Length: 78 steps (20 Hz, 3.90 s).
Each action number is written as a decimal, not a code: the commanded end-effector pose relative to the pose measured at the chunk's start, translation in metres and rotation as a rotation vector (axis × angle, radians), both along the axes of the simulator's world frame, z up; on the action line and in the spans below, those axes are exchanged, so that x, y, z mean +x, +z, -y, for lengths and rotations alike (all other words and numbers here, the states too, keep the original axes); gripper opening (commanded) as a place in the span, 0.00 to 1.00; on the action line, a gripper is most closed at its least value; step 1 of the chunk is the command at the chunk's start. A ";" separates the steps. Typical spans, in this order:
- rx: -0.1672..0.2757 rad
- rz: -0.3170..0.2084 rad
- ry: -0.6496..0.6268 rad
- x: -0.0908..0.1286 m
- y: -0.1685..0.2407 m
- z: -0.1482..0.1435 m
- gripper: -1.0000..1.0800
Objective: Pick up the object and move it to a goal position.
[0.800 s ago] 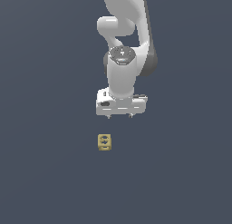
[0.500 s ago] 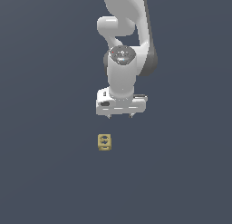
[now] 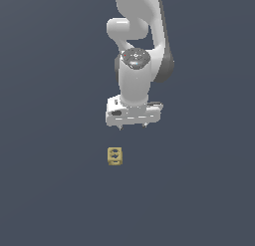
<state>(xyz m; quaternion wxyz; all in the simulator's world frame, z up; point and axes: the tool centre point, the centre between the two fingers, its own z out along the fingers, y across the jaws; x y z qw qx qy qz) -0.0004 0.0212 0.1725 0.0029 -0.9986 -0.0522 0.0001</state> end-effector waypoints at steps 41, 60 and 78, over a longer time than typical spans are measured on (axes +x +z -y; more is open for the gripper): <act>-0.006 0.000 -0.065 0.068 -0.123 0.078 0.96; -0.006 0.001 -0.066 0.070 -0.133 0.079 0.00; -0.038 0.149 -0.338 0.122 0.039 0.105 0.00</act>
